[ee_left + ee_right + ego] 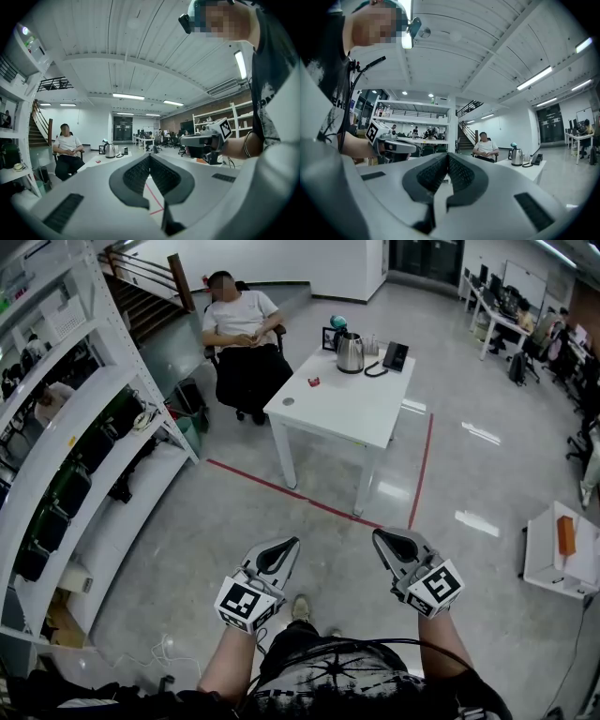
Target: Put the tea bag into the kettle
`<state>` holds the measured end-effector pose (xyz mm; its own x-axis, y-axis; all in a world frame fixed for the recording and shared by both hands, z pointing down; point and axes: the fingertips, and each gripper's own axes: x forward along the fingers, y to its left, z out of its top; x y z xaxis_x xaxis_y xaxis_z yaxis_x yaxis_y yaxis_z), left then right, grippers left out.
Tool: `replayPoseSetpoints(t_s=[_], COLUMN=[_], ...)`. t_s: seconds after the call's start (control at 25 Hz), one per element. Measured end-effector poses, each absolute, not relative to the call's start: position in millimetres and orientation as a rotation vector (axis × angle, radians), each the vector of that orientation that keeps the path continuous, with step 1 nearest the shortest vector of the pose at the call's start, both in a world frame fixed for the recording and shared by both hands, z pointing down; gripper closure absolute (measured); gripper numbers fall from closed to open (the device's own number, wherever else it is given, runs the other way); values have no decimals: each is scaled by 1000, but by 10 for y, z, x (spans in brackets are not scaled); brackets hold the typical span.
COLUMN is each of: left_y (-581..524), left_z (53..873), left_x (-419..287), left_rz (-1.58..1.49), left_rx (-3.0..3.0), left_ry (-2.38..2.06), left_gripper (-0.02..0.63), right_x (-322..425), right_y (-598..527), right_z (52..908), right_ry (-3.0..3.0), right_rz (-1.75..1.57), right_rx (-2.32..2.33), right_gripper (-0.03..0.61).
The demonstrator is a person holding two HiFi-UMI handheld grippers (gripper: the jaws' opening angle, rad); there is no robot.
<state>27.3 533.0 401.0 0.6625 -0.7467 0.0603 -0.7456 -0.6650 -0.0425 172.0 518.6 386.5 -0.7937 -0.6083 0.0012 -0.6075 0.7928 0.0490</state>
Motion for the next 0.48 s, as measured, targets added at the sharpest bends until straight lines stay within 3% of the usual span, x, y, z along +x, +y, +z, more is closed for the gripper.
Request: replayPoseSetpoints(t_s=[0.48], left_y=[4691], left_z=[3969], left_x=[-27], left_rz=[-98], left_rx=[-2874], left_ry=[1257], left_gripper=[603], right_x=[1381], right_y=[4560], right_z=[3829], right_ry=[-2957], right_rz=[-88], right_rx=[1025], right_gripper=[572])
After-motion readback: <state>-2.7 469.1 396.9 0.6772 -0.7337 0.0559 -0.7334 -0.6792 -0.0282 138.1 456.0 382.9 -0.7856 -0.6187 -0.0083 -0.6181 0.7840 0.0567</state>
